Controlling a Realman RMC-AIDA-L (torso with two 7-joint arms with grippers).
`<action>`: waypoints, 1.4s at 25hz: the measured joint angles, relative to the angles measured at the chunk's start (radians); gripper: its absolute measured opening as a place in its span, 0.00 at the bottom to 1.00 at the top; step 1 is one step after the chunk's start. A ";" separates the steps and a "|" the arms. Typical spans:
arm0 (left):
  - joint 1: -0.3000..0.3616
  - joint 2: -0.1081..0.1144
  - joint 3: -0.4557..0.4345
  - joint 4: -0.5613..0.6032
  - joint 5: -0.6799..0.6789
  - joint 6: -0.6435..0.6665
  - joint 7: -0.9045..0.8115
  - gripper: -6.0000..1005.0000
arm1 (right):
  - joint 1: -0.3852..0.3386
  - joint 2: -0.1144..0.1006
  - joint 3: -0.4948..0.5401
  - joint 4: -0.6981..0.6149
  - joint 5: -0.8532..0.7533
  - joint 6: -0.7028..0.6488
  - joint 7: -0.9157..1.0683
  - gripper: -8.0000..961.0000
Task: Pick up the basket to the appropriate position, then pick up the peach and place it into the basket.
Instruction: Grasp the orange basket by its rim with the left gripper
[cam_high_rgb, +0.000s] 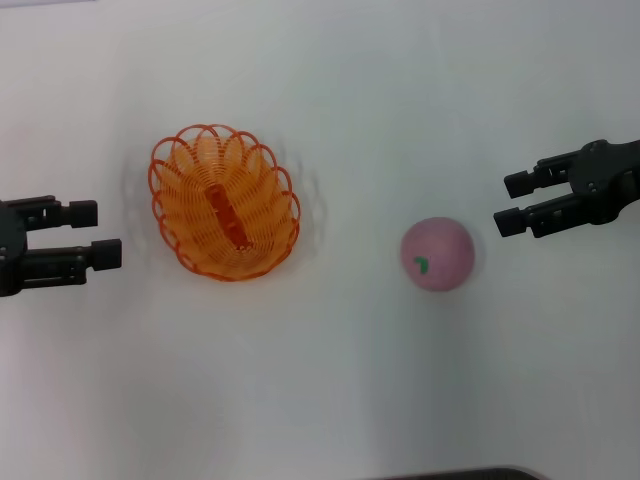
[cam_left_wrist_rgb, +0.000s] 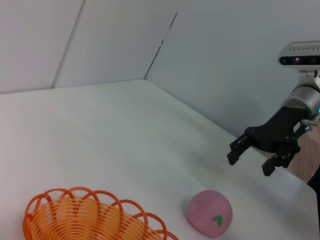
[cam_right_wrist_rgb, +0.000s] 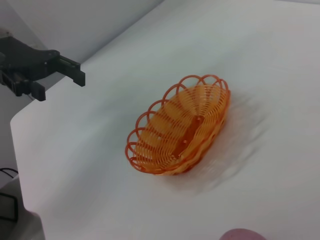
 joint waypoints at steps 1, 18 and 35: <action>-0.001 0.000 0.001 -0.001 0.000 0.000 0.000 0.78 | 0.000 0.000 0.000 0.000 0.000 0.001 0.000 0.84; -0.016 0.000 -0.001 -0.005 -0.010 0.002 -0.001 0.78 | 0.004 0.002 -0.003 0.000 0.000 0.011 0.002 0.84; -0.285 -0.035 0.120 -0.059 -0.106 -0.403 -0.236 0.78 | 0.019 0.015 0.000 0.009 0.000 0.026 0.000 0.84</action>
